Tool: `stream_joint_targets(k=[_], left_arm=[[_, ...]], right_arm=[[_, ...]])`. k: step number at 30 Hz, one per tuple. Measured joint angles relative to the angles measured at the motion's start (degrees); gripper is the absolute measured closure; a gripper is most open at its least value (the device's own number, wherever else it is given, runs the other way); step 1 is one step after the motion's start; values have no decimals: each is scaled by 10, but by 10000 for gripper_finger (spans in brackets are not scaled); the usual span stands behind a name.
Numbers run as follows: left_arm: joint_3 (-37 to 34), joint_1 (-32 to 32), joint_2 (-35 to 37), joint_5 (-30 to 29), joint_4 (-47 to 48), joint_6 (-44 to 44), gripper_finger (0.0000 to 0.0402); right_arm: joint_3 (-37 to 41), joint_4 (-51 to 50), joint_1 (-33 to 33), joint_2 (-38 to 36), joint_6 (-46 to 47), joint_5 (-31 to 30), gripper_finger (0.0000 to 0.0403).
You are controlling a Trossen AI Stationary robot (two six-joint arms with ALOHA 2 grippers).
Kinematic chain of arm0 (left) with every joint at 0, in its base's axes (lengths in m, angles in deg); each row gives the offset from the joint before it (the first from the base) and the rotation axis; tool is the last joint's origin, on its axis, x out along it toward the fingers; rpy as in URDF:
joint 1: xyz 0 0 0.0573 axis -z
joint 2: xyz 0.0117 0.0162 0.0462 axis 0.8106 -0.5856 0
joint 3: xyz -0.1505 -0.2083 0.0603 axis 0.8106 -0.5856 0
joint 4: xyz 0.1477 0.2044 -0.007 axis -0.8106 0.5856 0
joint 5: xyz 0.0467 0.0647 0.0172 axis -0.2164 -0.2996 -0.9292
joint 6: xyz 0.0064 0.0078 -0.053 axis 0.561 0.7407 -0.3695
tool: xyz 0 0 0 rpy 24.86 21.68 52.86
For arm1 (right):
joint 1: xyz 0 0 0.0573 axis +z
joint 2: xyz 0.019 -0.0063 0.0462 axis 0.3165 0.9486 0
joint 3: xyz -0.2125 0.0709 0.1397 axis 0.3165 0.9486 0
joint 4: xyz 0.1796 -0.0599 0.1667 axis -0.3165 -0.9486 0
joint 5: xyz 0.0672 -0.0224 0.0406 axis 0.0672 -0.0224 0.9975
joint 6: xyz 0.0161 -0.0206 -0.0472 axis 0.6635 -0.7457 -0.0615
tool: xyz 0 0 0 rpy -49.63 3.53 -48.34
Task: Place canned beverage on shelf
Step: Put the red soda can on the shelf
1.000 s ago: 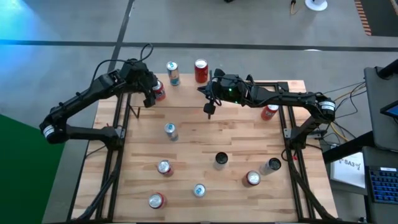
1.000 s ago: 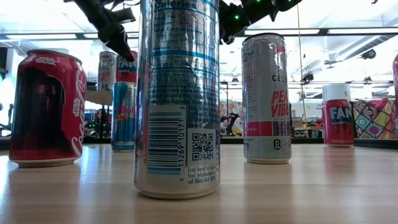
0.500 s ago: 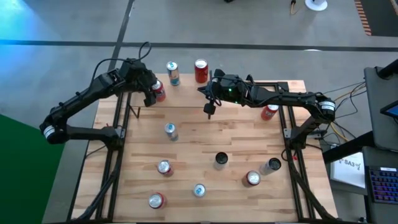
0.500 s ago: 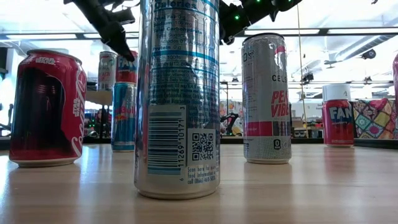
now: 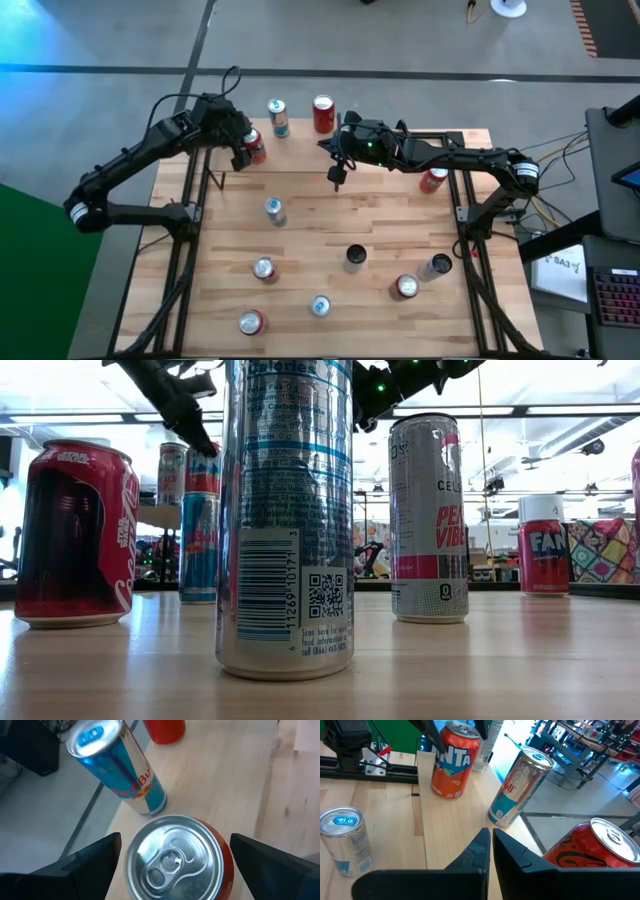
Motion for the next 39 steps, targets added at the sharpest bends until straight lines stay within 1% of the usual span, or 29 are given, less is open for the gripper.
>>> stream_joint_targets(k=[9, 13, 17, 21, 25, 30, 33, 39], left_arm=[[68, 0, 13, 0, 22, -7, 43], [96, 3, 18, 0, 20, -60, 43], [93, 24, 32, 0, -2, -119, 52], [76, 54, 49, -2, -7, -161, 67], [56, 83, 70, -32, -11, -183, 97], [30, 106, 103, -37, -5, -200, 144], [16, 119, 120, -37, 11, -215, 180], [-33, 145, 140, -37, 9, -244, 263]], right_arm=[[0, 0, 0, 0, 9, 0, 390], [0, 0, 0, 0, 20, 0, 390], [0, 13, 0, 1, 28, 1, 390], [0, 49, 0, 11, 44, 41, 390], [0, 78, 0, 26, 48, 45, 390], [-15, 86, 0, 44, 53, 43, 390], [-28, 85, 0, 55, 51, 43, 390], [-36, 85, 0, 58, 45, 43, 390]])
